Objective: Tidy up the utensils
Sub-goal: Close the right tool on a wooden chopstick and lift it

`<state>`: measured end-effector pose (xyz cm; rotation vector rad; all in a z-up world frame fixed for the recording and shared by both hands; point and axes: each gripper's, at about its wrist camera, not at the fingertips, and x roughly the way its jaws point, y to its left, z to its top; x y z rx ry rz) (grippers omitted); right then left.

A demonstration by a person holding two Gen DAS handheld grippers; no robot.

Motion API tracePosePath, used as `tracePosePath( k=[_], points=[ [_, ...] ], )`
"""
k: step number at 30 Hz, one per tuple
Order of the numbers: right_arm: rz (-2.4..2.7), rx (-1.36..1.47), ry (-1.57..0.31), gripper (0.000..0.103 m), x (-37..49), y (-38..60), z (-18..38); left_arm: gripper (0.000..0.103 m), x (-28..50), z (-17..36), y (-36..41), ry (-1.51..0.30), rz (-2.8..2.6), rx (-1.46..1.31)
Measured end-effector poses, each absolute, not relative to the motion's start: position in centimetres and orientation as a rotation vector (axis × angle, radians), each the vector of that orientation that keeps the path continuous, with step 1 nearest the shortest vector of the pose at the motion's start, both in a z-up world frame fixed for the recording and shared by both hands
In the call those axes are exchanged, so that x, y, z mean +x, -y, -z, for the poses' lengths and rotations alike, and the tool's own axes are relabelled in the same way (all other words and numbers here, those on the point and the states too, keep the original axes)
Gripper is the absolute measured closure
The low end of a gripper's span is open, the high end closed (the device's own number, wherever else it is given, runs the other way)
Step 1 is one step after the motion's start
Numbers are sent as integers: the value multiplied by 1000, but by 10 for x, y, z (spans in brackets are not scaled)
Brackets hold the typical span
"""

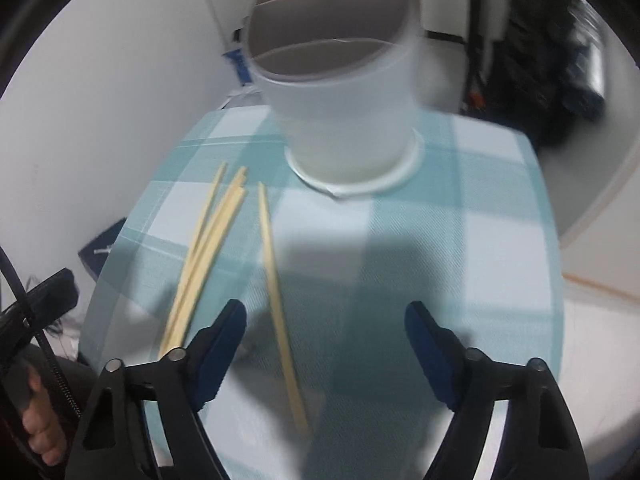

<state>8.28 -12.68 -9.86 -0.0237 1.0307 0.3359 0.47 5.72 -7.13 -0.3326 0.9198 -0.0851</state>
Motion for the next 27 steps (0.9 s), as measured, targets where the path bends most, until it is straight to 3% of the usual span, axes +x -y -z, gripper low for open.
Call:
tracePosePath(
  k=[3,5,10,17,27],
  points=[
    [-400,-76,-1055,52,105,100,103,1,9,73,-67,-934,89,-360],
    [-421,-116,-1072,61,116,84,110,1,12,73,-73,-929,76,-375],
    [-397,-236,-1047,66,128,54,120,1,15,76,-87,-928,56,-425],
    [-376,-251,-1022,97,140,44,120,1,16,79,-97,-933,41,-464],
    [-425,-319,-1077,98,102,79,114,1,16,75,-97,-926,52,-488]
  ],
)
